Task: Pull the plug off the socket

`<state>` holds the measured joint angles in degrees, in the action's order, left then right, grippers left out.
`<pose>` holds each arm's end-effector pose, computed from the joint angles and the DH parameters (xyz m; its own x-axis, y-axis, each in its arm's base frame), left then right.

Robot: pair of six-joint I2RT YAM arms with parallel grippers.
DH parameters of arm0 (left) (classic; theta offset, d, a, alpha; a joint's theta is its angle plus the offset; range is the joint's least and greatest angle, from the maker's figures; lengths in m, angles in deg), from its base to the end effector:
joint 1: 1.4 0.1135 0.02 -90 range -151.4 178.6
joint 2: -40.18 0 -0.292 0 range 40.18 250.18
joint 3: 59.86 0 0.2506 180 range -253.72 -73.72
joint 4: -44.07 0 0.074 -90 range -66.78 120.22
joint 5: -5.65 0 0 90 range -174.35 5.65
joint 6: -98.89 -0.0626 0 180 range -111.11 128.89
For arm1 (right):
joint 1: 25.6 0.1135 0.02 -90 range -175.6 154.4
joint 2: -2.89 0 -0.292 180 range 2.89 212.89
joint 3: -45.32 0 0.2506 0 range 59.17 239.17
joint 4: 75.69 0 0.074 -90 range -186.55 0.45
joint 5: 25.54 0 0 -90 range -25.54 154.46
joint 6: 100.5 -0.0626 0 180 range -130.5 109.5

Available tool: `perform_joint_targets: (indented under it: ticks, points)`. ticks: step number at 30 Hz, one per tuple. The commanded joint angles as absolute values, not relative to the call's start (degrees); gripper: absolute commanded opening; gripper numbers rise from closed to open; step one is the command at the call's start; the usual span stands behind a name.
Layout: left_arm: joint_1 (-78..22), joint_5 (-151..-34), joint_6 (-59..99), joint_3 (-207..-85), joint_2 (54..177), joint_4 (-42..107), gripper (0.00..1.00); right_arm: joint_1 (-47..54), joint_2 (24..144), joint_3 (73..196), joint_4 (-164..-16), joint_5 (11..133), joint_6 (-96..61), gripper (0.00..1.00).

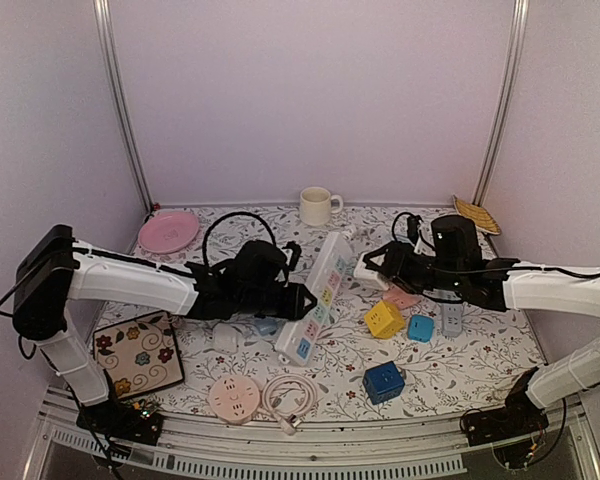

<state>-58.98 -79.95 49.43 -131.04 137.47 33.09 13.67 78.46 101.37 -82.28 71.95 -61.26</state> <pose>0.2136 -0.3274 0.2106 -0.7714 0.0059 -0.6363 0.4045 0.7764 -0.4833 0.2314 0.1998 0.2527 -0.7718 0.3609 -0.5236 -0.1904 0.6544 0.7318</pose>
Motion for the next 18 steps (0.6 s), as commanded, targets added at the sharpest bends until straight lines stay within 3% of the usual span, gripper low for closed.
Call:
perform_joint_targets:
  ticks: [1, 9, 18]
  points:
    - [-53.37, -68.01, 53.17, -132.01, 139.57, 29.19, 0.0, 14.95, 76.58, 103.52, -80.32, 77.5, -59.89, 0.2]
    - [-52.26, -72.06, 52.33, -132.94, 139.88, 31.62, 0.0, 15.12, 81.12, 105.72, -80.21, 79.14, -59.21, 0.2]
    - [-44.36, -85.37, 53.36, -135.11, 143.85, 35.97, 0.0, 20.61, 93.84, 111.97, -80.19, 78.6, -58.19, 0.21]
